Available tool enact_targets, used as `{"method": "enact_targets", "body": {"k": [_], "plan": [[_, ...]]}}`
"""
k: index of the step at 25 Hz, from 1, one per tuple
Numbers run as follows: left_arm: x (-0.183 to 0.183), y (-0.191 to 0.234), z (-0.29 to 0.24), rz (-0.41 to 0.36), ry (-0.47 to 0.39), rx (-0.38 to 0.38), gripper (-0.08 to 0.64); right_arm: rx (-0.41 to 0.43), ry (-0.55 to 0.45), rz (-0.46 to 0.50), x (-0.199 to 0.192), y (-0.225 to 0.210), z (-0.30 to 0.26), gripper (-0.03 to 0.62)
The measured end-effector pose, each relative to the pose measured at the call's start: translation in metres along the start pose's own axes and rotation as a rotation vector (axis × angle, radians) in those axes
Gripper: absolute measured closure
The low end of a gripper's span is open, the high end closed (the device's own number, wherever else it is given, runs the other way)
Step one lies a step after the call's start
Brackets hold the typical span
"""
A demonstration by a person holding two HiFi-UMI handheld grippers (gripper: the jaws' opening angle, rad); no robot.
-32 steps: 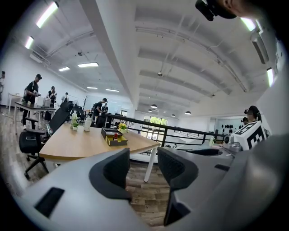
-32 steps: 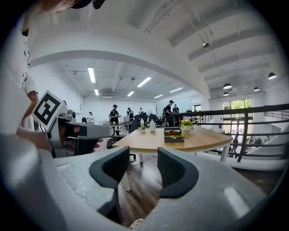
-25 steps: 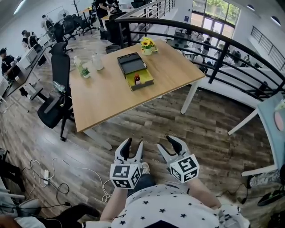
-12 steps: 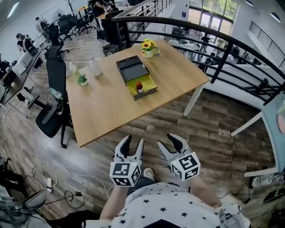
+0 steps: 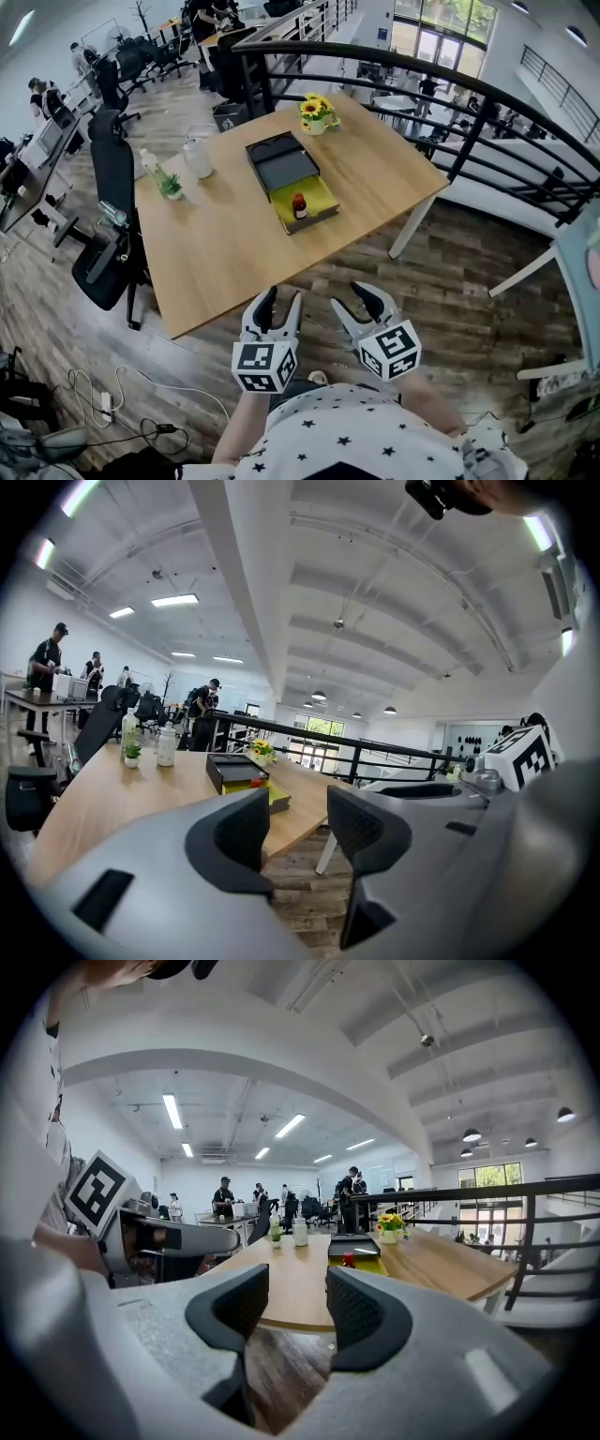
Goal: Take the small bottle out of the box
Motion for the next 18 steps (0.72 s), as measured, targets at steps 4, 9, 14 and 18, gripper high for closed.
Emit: {"method": "enact_targets", "body": {"k": [4, 9, 14, 18], "plan": [[0.000, 0.016, -0.018, 0.002, 0.001, -0.006, 0.387, -0.005, -0.001, 0.000, -0.002, -0.009, -0.022, 0.413], [0.002, 0.034, -0.037, 0.011, -0.003, -0.007, 0.387, -0.017, 0.002, 0.001, -0.003, -0.017, -0.043, 0.414], [0.003, 0.048, -0.051, 0.014, -0.006, 0.003, 0.387, -0.026, 0.015, -0.001, -0.004, -0.023, -0.054, 0.413], [0.000, 0.056, -0.067, 0.010, 0.008, 0.006, 0.387, -0.036, 0.023, -0.011, -0.006, -0.032, -0.061, 0.413]]}}
Point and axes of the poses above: the fingertips, and each gripper's own axes: z backward along the fingers, y to its left, x out of its top, the point moved 6 cm from there along z, backward along the fingers, and after that the axes turned 13 degrees about -y, right-handed, at the moved point
